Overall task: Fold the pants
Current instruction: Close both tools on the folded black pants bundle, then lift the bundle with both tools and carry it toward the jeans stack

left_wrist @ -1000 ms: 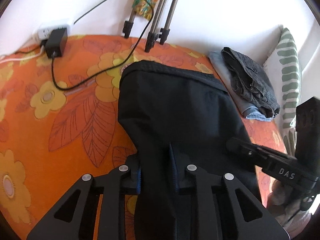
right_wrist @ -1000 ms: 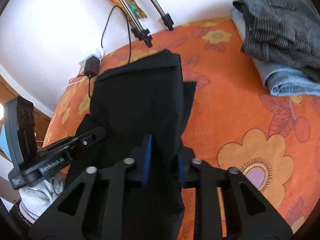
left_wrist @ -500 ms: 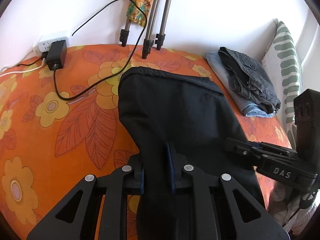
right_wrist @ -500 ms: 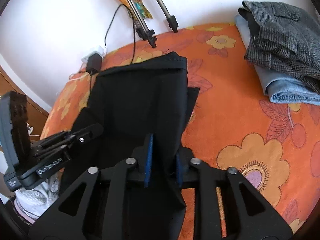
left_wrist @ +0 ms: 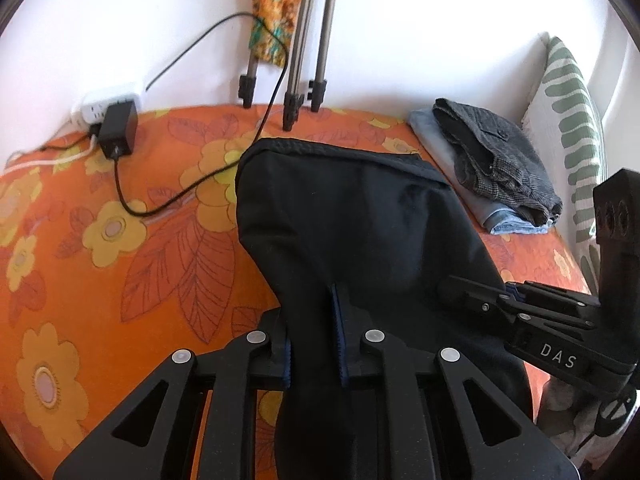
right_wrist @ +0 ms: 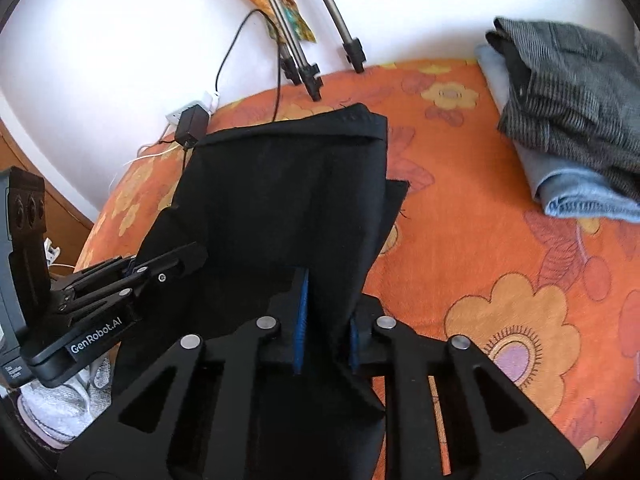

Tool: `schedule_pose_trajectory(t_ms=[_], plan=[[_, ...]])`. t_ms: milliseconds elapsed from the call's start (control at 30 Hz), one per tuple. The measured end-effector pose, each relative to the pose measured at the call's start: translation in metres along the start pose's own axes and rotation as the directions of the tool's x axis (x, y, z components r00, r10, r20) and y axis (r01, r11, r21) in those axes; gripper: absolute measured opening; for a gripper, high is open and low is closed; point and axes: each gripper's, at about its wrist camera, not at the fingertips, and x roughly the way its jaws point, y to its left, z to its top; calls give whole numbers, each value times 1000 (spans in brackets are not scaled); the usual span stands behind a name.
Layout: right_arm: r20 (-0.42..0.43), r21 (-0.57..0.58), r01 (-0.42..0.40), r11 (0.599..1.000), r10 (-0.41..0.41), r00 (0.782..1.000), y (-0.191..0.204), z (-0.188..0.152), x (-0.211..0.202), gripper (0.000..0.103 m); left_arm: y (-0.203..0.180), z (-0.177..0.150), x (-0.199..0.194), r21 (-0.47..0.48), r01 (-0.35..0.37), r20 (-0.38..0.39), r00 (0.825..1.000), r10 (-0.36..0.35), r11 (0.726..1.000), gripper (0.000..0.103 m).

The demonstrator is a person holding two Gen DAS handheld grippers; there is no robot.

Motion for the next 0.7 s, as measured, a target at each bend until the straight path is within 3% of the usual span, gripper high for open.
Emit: schedule_pose_trajectory(t_ms=[267, 700], plan=[[48, -60, 42, 997, -39, 998, 18, 3, -15, 14, -7, 2, -16, 37, -20, 51, 999, 18, 999, 12], [125, -114, 73, 991, -58, 990, 37, 2, -47, 13, -13, 7, -41, 23, 16, 101, 995, -19, 1000, 11]])
